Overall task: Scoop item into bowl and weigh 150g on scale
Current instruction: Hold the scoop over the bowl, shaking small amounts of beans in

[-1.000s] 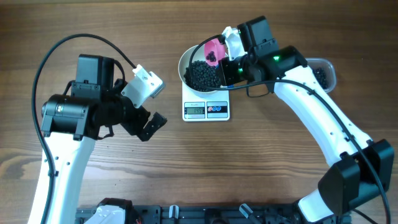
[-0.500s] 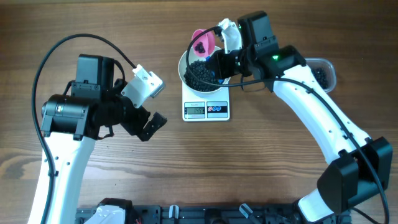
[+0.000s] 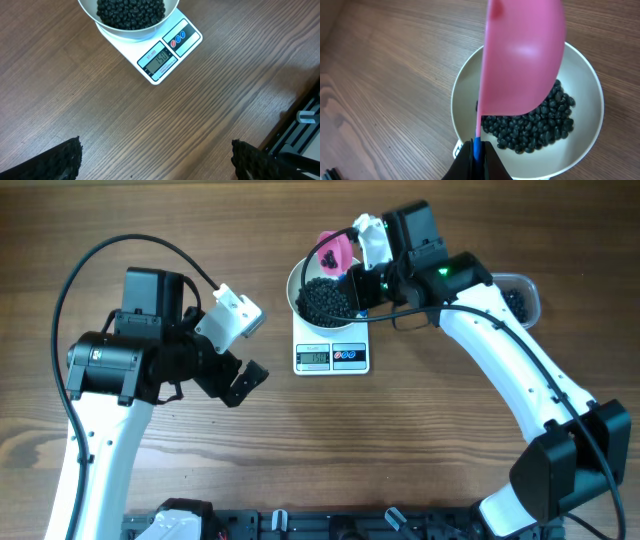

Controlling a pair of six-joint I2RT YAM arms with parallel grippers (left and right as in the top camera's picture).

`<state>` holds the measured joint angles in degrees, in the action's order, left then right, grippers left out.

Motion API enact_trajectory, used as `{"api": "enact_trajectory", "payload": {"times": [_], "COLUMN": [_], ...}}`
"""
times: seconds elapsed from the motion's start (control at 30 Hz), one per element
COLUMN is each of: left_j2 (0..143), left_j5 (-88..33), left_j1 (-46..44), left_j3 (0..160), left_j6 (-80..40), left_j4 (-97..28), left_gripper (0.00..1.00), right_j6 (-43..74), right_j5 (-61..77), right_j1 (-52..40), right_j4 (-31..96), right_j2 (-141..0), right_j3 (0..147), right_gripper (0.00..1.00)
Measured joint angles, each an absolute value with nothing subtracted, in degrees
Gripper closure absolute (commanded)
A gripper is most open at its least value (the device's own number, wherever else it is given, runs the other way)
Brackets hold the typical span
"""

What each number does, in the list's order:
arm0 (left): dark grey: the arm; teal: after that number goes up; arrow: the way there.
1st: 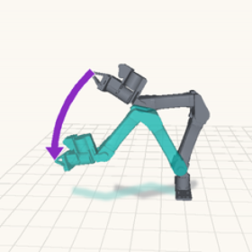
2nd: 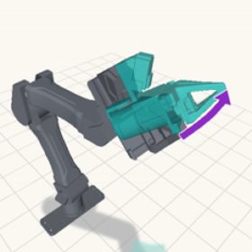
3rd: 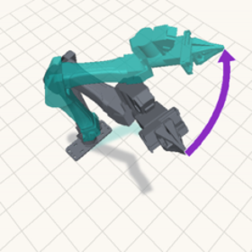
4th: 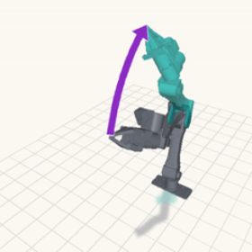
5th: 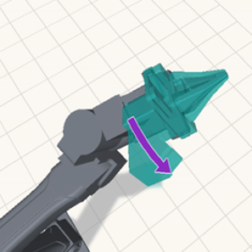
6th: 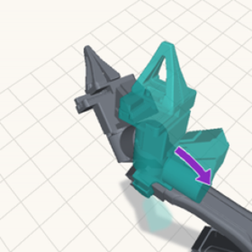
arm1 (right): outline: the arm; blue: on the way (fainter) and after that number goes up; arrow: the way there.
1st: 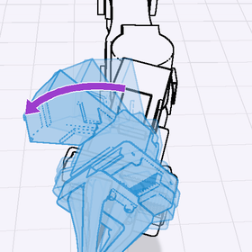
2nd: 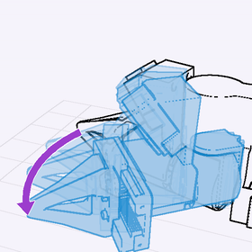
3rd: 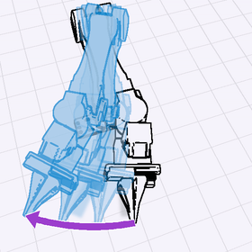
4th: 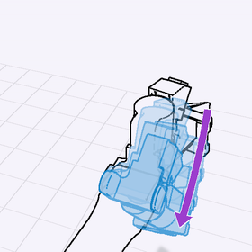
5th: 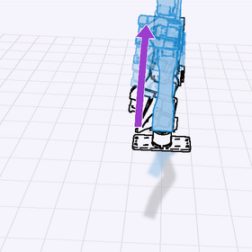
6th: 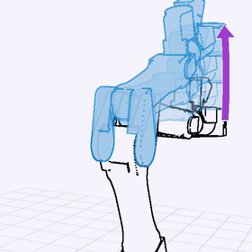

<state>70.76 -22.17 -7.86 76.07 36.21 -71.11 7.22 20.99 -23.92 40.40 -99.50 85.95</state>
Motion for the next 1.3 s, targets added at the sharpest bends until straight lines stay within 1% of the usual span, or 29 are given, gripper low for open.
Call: {"api": "enact_trajectory", "payload": {"times": [0.17,0.33,0.5,0.63,0.77,0.93,1.0,1.1,1.3], "left_j2": [70.8,70.8,70.8,70.8,70.8,70.8,70.8,70.8,70.8], "left_j5": [-22.2,-22.2,-22.2,-22.2,-22.2,-22.2,-22.2,-22.2,-22.2], "left_j1": [-7.9,-7.9,-7.9,-7.9,-7.9,-7.9,-7.9,-7.9,-7.9], "left_j3": [76.1,76.1,76.1,76.1,76.1,76.1,76.1,76.1,76.1], "left_j6": [36.2,36.2,36.2,36.2,36.2,36.2,36.2,36.2,36.2], "left_j4": [-71.1,-71.1,-71.2,-71.1,-71.1,-71.1,-71.1,-71.1,-71.1], "left_gripper": [0.00,0.00,0.00,0.00,0.00,0.00,0.00,0.00,0.00], "right_j6": [6.2,5.5,4.3,3.1,4.7,7.0,4.6,4.2,0.8], "right_j5": [18.7,17.9,16.4,15.1,18.8,23.8,19.5,19.0,16.2], "right_j1": [-24.0,-24.0,-24.0,-24.0,-23.9,-22.0,-22.6,-23.2,-23.6], "right_j4": [42.9,41.1,44.6,42.6,38.4,37.8,42.0,39.8,43.6], "right_j2": [-99.5,-100.3,-100.3,-100.3,-100.3,-100.3,-100.4,-100.5,-100.6], "right_j3": [86.0,86.0,86.0,86.1,86.1,86.1,86.3,86.3,86.4], "right_gripper": [0.96,0.96,0.96,0.96,0.96,0.96,0.96,0.96,0.96]}}
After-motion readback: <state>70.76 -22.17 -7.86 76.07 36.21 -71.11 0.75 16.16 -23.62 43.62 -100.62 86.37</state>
